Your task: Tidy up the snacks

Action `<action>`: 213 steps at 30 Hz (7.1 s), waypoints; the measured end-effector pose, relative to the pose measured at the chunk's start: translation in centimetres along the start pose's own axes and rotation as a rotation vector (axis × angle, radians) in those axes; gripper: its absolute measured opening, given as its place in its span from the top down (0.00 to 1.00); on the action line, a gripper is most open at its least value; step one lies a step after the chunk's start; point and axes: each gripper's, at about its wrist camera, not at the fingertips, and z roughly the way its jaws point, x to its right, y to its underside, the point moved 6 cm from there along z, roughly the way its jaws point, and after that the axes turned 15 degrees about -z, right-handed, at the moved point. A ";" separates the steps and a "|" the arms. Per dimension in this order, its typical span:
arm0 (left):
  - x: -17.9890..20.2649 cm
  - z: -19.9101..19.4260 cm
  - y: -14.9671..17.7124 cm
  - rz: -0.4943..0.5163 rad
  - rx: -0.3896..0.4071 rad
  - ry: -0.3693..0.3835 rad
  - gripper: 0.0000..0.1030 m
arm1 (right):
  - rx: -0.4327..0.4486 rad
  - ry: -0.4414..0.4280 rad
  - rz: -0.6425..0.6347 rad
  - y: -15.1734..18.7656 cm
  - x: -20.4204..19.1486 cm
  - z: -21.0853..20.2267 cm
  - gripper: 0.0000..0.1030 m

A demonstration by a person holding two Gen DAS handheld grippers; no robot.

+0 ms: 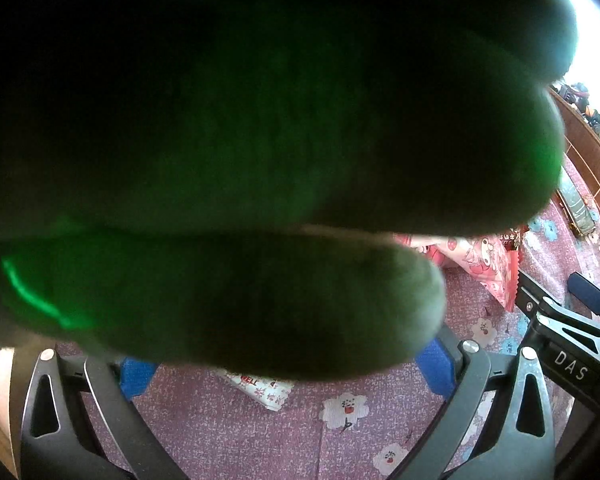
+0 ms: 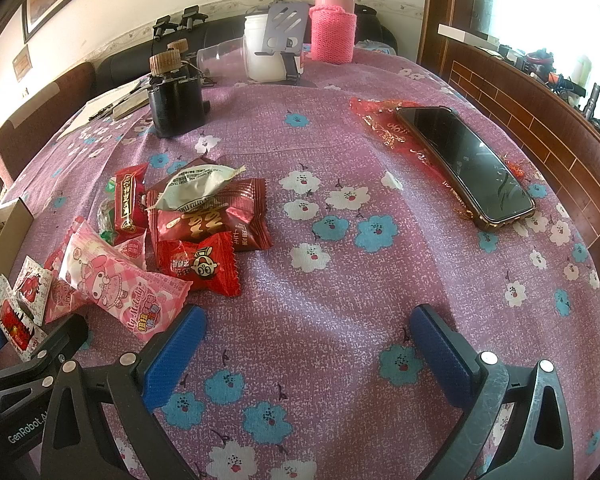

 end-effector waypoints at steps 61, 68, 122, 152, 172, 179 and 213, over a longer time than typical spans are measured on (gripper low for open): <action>0.0 0.3 0.1 0.001 0.000 -0.002 0.00 | 0.000 0.000 0.000 0.0 0.0 0.0 0.00; 0.0 0.4 0.0 0.002 0.001 -0.003 0.00 | 0.000 0.000 0.000 0.0 0.0 0.0 0.00; 0.1 0.5 0.0 0.000 0.002 0.000 0.00 | 0.000 0.000 0.000 0.1 0.0 0.0 0.00; 0.2 0.5 0.0 0.000 0.002 -0.001 0.00 | 0.001 -0.002 -0.001 0.8 -0.1 -0.4 0.00; 0.3 0.5 0.1 0.000 0.002 -0.001 0.00 | 0.005 -0.012 -0.029 -0.4 -0.8 0.0 0.00; 0.3 0.5 0.1 0.000 0.002 -0.001 0.00 | 0.005 -0.012 -0.029 -0.3 -0.9 0.0 0.00; 0.3 0.5 0.1 0.000 0.002 -0.001 0.00 | 0.005 -0.012 -0.029 -0.1 -0.7 0.0 0.00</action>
